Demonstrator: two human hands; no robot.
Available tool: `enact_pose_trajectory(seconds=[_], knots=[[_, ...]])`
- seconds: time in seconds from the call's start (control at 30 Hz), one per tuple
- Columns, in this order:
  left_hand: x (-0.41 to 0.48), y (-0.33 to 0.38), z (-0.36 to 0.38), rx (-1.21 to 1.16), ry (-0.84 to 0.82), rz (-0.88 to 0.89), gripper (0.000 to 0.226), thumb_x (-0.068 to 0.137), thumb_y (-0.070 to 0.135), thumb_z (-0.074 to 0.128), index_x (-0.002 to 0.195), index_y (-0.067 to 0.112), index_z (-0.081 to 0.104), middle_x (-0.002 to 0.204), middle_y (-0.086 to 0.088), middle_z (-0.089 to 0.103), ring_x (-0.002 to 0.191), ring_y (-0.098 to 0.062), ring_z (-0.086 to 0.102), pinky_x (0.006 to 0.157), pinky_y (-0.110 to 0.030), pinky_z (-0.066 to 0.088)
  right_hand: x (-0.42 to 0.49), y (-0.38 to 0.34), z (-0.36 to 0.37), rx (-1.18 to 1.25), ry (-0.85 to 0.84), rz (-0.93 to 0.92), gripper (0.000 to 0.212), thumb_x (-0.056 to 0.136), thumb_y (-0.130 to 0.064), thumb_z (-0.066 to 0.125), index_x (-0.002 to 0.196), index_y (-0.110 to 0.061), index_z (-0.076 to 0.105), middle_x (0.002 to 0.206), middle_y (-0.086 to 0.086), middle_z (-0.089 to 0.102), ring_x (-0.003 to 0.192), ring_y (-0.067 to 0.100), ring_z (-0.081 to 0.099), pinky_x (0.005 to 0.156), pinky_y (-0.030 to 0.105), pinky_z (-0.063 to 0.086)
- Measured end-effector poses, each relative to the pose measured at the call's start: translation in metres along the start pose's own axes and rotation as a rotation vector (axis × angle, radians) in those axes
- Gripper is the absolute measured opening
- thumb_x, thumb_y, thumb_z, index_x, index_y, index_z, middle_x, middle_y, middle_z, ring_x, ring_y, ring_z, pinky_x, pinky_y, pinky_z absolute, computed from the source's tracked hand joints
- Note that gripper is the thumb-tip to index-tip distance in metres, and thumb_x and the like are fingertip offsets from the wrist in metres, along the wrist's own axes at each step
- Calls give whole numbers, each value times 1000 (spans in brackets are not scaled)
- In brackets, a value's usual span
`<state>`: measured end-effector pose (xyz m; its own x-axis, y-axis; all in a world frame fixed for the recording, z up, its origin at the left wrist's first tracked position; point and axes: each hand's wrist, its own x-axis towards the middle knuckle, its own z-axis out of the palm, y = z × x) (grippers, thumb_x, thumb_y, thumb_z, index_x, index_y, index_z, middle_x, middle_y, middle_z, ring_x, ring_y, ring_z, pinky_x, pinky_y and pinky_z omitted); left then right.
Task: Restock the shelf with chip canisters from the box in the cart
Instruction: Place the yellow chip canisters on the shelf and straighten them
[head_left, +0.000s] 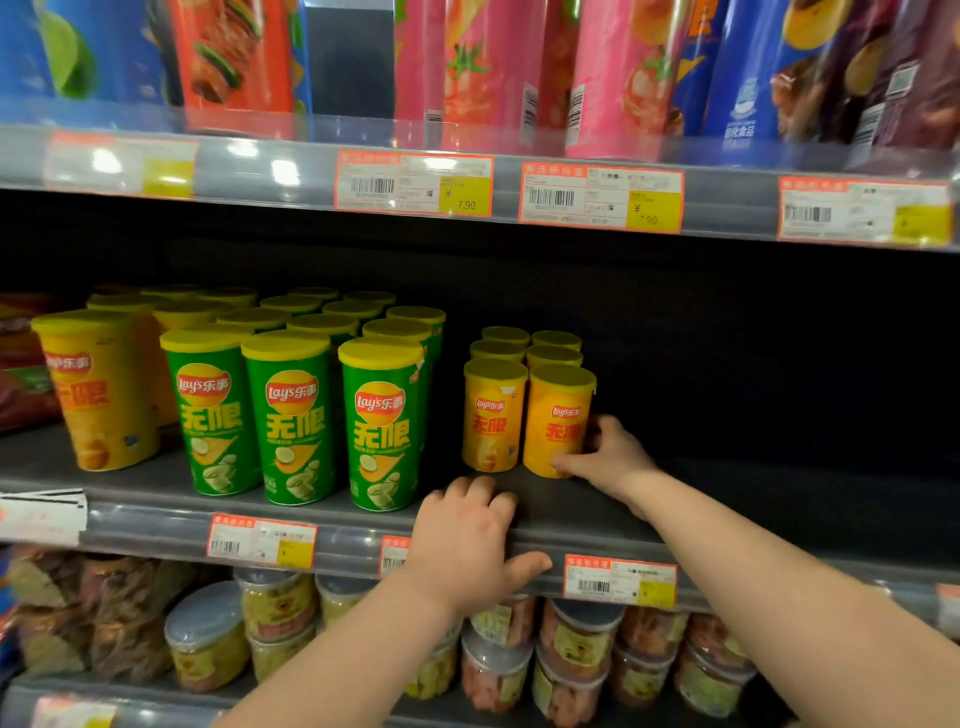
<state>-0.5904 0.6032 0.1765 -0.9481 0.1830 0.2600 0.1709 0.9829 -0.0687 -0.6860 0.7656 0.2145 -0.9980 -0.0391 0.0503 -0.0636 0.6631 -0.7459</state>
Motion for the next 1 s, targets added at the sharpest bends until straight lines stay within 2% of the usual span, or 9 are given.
enact_pose_trajectory(seconds=[0.1,0.17,0.33,0.47,0.53,0.67,0.73,0.83,1.0], knots=[[-1,-2,-1,-6,-48,23,71,80,72,38,132,24,45,134,-1,44,125,-25,39,97,-37,35,-12,-1,-5,-53,15,44,84,78,-34,75,146,-14,29,141,10,46,125,26,49,98,33,41],[-2,-2,-6,-34,-53,40,63,84,64,46,131,23,45,133,-2,45,125,-25,40,98,-37,35,-22,-2,-9,-115,23,43,80,80,-37,72,145,-15,31,139,8,48,123,24,50,96,30,42],[-18,-5,-11,-114,45,93,54,86,57,45,127,22,48,122,0,49,115,-24,47,93,-36,38,-62,-2,-12,-434,61,-138,48,85,-42,63,128,-22,53,127,4,53,113,21,53,93,30,45],[-35,-8,-11,-203,183,196,55,75,54,41,104,14,66,104,-6,61,94,-31,60,75,-41,49,-100,-11,-8,-638,95,-246,40,91,-42,54,126,-25,53,126,0,52,115,22,51,92,37,45],[-44,-8,-9,-217,161,216,56,76,52,43,109,13,65,113,-8,60,104,-32,56,83,-42,47,-117,-12,-4,-694,98,-267,39,92,-40,51,128,-24,52,127,0,52,118,23,49,93,36,43],[-63,-7,-3,-237,119,274,60,75,53,38,106,10,67,109,-10,61,100,-34,58,82,-43,50,-149,-7,9,-761,107,-281,34,93,-37,47,123,-22,54,122,2,54,116,25,49,92,37,41],[-72,-7,1,-213,59,306,65,77,57,32,111,12,64,115,-8,58,107,-32,54,88,-42,46,-164,-1,18,-786,112,-296,33,93,-37,47,121,-21,55,121,2,56,115,25,50,91,36,40],[-87,-8,12,-136,-32,293,49,87,51,44,121,17,55,127,-4,50,116,-28,46,95,-38,40,-180,9,30,-822,62,-284,38,91,-39,50,123,-20,56,126,2,57,118,23,50,93,35,41],[-114,-12,21,-126,-121,236,40,88,48,48,115,20,53,121,-3,50,114,-26,47,88,-35,39,-201,17,55,-873,-51,-227,35,91,-38,48,122,-21,55,123,6,55,115,28,51,90,37,42]])
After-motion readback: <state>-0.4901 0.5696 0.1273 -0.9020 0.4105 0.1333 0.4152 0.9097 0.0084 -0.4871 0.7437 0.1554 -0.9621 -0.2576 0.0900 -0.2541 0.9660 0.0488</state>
